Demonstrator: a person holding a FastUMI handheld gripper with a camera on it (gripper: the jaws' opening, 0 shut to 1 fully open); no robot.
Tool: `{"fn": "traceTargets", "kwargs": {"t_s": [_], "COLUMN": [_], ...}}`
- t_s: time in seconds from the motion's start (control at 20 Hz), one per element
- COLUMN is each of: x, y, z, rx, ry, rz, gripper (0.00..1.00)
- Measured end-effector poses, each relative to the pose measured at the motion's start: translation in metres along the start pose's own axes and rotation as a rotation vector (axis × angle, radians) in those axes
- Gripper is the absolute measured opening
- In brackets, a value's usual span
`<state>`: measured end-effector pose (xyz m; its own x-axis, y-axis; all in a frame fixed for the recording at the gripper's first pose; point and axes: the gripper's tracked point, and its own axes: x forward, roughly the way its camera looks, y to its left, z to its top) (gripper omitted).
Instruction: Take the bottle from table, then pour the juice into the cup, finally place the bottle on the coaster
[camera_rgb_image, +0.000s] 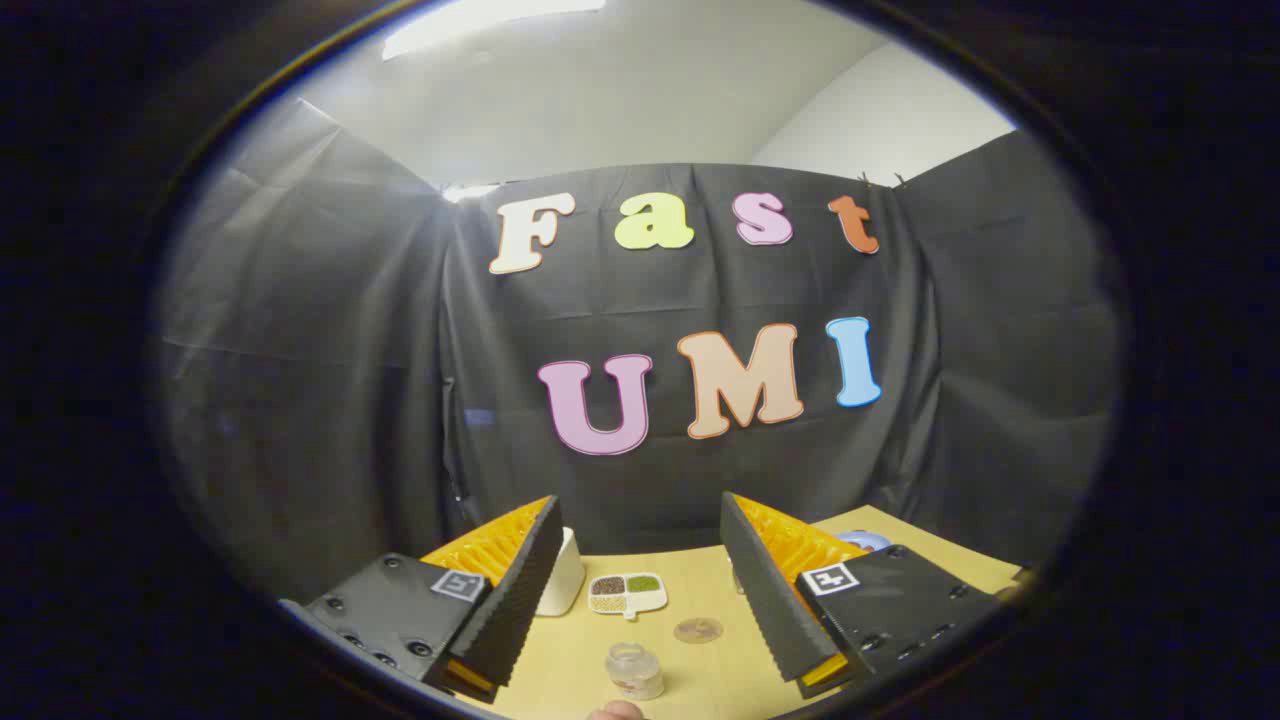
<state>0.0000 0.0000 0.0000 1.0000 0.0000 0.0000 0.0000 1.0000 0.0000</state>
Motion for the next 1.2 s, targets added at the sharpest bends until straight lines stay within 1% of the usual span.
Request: {"fn": "traceTargets", "kwargs": {"t_s": [0.7, 0.9, 1.1, 1.2], "x": [-0.001, 0.001, 0.009, 0.013], "y": [0.002, -0.003, -0.008, -0.004], "z": [-0.012, -0.047, -0.1, -0.122], "rx": [0.003, 0.02, -0.005, -0.028], "ry": [0.026, 0.092, 0.198, 0.241], "rz": [-0.022, -0.048, -0.07, -0.053], "gripper": [0.98, 0.98, 0.98, 0.98]}}
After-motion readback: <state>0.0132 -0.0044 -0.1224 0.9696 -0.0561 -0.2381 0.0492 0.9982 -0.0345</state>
